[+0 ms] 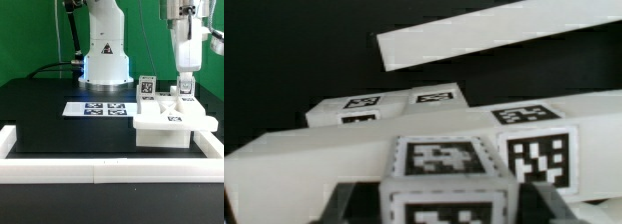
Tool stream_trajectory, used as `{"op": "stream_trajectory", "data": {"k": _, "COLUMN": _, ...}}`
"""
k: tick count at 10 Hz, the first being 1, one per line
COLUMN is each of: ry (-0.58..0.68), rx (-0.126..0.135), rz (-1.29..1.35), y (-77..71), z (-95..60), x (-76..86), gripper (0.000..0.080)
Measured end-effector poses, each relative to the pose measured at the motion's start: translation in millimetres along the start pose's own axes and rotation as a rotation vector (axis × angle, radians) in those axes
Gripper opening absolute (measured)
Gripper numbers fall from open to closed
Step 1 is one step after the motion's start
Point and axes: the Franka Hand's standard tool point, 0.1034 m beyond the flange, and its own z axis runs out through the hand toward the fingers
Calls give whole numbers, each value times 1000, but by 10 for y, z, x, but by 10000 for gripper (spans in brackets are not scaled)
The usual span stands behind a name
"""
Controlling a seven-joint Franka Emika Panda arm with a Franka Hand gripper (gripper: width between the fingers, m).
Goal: Assemble chair
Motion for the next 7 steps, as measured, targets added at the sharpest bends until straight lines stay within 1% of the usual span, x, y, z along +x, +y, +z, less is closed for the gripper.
{"op": "stream_trajectory", "data": {"k": 3, "ry": -2, "rx": 3, "rz": 156, "y": -2, "z": 0, "x": -13, "gripper": 287}}
{"op": "stream_trajectory", "data": {"k": 6, "ry": -12, "rx": 3, "rz": 171, "y": 8, "z": 2, "x": -45, "gripper": 287}}
{"op": "stream_trajectory", "data": {"k": 7, "ry": -12, "rx": 3, "rz": 145, "y": 9, "z": 4, "x": -45, "gripper": 370}}
